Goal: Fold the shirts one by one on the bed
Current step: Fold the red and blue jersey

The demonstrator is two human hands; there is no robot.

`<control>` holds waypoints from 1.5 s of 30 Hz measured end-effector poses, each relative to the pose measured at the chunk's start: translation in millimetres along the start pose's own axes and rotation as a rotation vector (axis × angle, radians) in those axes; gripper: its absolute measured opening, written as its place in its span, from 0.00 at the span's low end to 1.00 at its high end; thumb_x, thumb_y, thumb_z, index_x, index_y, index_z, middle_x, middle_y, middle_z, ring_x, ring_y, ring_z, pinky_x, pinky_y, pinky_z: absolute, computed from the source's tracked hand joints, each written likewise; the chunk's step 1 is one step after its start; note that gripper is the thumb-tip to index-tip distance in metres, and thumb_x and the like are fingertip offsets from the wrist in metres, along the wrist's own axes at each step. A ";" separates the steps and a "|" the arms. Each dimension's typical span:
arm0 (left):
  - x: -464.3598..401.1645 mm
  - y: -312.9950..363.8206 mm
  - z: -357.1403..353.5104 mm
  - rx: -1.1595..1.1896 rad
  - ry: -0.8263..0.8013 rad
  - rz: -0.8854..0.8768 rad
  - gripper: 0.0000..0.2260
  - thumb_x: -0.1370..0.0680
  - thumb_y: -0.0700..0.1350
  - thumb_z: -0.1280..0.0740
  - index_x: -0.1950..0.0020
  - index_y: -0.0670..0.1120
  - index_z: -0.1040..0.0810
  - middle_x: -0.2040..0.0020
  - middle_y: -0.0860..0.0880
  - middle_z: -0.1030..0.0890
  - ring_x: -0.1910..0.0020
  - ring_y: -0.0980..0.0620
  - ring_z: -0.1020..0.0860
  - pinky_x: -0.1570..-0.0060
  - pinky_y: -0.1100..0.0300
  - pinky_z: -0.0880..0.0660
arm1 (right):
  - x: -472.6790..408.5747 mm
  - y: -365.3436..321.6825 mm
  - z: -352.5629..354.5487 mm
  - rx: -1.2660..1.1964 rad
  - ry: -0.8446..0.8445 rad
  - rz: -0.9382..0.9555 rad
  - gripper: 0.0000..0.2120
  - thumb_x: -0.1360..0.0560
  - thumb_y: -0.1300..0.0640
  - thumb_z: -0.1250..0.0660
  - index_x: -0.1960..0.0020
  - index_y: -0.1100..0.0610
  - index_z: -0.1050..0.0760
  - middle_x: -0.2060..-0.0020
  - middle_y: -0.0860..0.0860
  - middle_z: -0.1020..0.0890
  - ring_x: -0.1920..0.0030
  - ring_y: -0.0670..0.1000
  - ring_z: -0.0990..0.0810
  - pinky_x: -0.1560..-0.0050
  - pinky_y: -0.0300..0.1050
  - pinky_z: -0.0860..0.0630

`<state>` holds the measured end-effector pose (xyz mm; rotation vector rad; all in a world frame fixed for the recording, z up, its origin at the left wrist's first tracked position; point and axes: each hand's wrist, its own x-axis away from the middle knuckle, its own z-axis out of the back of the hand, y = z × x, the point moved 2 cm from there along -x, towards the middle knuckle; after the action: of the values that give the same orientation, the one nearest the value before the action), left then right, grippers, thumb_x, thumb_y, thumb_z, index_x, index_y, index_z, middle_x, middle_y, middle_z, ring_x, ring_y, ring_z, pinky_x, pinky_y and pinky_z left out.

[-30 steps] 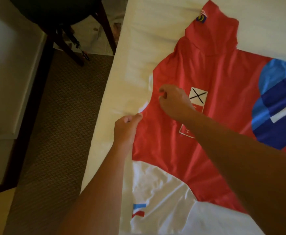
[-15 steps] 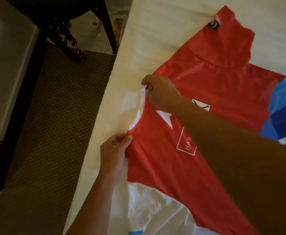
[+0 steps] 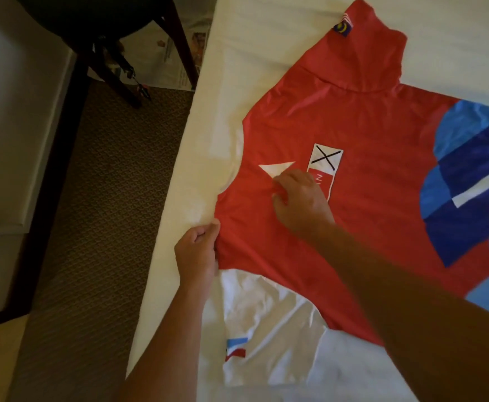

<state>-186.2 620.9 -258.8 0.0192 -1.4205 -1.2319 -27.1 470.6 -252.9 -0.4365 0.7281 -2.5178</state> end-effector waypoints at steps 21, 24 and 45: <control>92.2 -85.8 49.8 -0.643 -0.315 -0.065 0.07 0.24 0.45 0.25 0.58 0.44 0.20 0.62 0.47 0.19 0.61 0.47 0.19 0.63 0.56 0.26 | 289.7 3.8 -52.3 -0.645 -0.097 -1.069 0.14 0.25 0.52 0.29 0.59 0.64 0.23 0.67 0.53 0.23 0.62 0.55 0.24 0.60 0.49 0.28; 103.8 -94.0 54.4 -0.661 -0.306 -0.061 0.07 0.22 0.44 0.28 0.58 0.44 0.21 0.63 0.48 0.20 0.63 0.48 0.18 0.67 0.60 0.26 | 293.3 10.6 -47.7 -0.688 -0.211 -0.983 0.14 0.25 0.54 0.29 0.60 0.65 0.24 0.70 0.55 0.24 0.66 0.55 0.25 0.63 0.48 0.28; 200.9 -136.7 -81.7 -1.648 -0.216 -1.080 0.23 0.30 0.54 0.27 0.38 0.48 0.25 0.42 0.45 0.25 0.46 0.41 0.25 0.51 0.48 0.26 | 382.8 219.3 96.2 0.599 -0.185 -0.359 0.25 0.34 0.62 0.29 0.37 0.57 0.26 0.42 0.59 0.26 0.49 0.61 0.26 0.55 0.56 0.25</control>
<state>-271.8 381.5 -226.4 -0.5413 -0.0497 -3.0293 -227.6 66.4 -235.9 -0.6054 -0.2040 -2.8014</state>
